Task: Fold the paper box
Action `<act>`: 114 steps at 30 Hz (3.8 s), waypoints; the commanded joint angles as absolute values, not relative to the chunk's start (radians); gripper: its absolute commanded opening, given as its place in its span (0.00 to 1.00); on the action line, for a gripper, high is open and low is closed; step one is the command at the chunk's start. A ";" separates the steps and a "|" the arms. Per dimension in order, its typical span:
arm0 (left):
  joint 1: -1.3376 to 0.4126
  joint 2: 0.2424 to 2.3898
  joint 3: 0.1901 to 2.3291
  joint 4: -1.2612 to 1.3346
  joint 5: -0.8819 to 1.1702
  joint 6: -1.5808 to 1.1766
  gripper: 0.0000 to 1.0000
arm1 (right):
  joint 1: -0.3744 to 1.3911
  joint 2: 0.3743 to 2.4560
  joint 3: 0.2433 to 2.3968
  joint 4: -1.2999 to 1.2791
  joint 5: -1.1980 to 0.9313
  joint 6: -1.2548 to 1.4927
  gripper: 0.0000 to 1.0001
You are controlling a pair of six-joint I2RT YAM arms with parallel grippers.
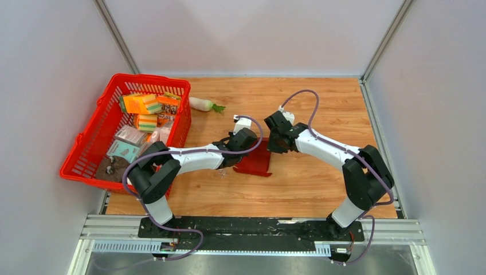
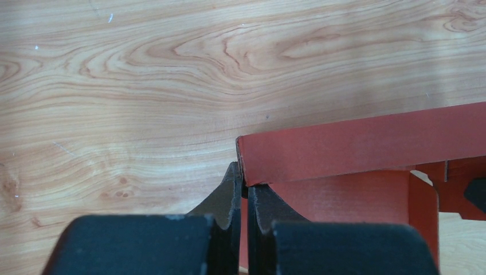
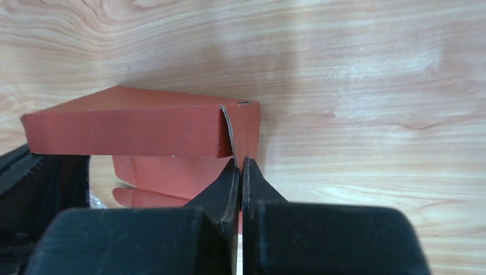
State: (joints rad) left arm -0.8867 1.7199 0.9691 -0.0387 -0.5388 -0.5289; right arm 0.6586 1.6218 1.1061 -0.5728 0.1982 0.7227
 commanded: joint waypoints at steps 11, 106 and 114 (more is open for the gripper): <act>-0.896 1.680 0.922 -0.005 -0.468 -0.546 0.00 | 0.655 1.620 1.019 -0.287 0.152 1.163 0.01; -0.896 1.667 0.922 -0.034 -0.492 -0.577 0.00 | 0.785 1.715 1.094 -0.430 0.200 0.472 0.01; -0.896 1.657 0.919 -0.048 -0.508 -0.571 0.00 | 0.779 1.458 0.962 -0.339 0.083 0.423 0.50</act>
